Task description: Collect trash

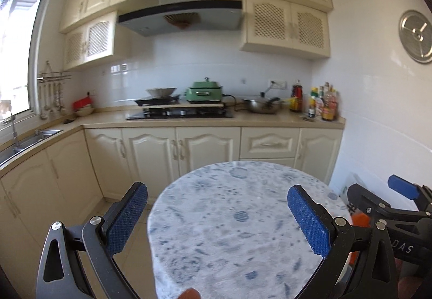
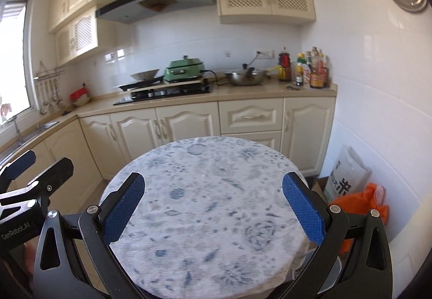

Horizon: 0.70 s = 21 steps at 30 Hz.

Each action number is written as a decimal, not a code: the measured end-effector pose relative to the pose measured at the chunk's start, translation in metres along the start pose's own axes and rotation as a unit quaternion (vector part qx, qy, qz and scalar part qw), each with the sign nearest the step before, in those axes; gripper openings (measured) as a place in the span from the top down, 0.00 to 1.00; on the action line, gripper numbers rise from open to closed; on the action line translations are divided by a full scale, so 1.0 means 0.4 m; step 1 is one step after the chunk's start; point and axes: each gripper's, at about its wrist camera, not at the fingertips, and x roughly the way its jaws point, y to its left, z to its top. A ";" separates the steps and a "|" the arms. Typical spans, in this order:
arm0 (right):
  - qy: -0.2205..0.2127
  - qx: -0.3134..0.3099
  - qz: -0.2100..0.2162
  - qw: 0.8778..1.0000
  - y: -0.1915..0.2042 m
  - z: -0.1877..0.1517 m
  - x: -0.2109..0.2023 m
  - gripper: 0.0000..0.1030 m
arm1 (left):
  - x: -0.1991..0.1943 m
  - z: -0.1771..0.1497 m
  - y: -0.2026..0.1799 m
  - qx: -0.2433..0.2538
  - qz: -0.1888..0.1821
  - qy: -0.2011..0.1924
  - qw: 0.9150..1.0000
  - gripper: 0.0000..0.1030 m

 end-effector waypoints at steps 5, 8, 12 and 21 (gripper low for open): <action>-0.002 -0.007 0.005 1.000 0.027 -0.013 -0.021 0.00 | -0.021 -0.005 -0.005 -0.004 0.016 0.004 1.000 0.01; -0.004 -0.008 0.006 1.000 0.030 -0.019 -0.037 0.00 | -0.035 -0.007 -0.011 -0.003 0.023 0.000 1.000 0.01; -0.011 -0.009 0.007 1.000 0.038 -0.024 -0.062 0.00 | -0.060 -0.006 -0.001 -0.004 0.027 -0.007 1.000 0.01; -0.028 -0.024 0.016 0.999 0.078 -0.014 -0.104 0.00 | -0.116 -0.007 0.007 -0.012 0.032 -0.019 0.999 0.01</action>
